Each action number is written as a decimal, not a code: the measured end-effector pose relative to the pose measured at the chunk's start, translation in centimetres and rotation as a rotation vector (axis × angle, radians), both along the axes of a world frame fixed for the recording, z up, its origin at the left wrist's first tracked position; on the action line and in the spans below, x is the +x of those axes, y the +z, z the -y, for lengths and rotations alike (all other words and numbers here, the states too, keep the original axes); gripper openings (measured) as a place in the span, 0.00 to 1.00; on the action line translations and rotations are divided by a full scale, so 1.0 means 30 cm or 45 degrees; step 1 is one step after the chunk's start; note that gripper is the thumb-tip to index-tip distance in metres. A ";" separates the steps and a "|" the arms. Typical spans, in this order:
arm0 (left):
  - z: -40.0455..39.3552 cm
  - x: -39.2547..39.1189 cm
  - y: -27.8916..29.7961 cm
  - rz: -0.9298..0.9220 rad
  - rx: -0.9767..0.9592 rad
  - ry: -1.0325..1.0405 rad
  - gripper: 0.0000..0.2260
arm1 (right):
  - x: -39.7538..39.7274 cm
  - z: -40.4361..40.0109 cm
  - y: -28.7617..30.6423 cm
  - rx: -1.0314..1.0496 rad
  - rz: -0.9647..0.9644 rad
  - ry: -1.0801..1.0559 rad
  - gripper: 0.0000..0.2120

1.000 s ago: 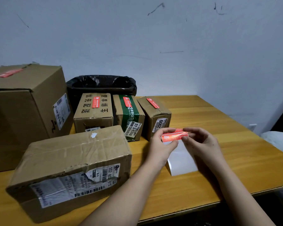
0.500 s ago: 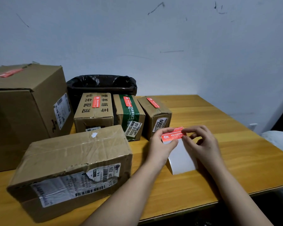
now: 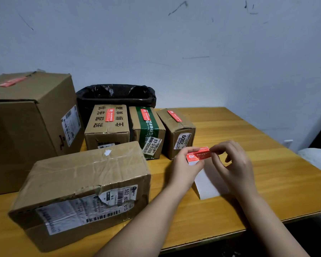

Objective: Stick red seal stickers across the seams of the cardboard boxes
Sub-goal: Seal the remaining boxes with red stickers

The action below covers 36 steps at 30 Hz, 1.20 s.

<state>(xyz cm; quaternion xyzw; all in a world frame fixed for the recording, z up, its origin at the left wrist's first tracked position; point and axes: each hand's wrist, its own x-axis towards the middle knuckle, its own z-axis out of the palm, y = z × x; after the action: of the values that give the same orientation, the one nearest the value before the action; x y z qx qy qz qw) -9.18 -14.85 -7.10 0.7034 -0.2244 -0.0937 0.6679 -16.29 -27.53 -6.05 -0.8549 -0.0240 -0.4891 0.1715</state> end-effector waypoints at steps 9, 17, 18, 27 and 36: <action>-0.003 -0.012 0.003 0.085 0.217 -0.007 0.17 | -0.011 -0.008 0.006 0.081 0.143 -0.065 0.03; -0.004 -0.023 0.012 0.214 0.404 -0.028 0.19 | -0.014 0.022 0.001 0.298 0.281 -0.124 0.04; -0.003 -0.024 0.010 0.251 0.443 -0.053 0.19 | -0.013 0.023 0.000 0.316 0.276 -0.130 0.04; 0.008 -0.054 0.007 0.665 0.815 -0.063 0.20 | -0.005 0.037 -0.008 0.380 0.224 -0.172 0.06; -0.018 -0.126 0.090 0.850 0.500 0.121 0.04 | -0.015 0.018 0.015 0.571 0.226 -0.129 0.02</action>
<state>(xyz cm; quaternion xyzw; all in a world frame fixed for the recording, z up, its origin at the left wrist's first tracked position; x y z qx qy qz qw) -12.96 -14.33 -4.41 0.8193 -0.3742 0.1303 0.4145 -16.74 -28.08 -5.61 -0.7494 0.1131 -0.5633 0.3292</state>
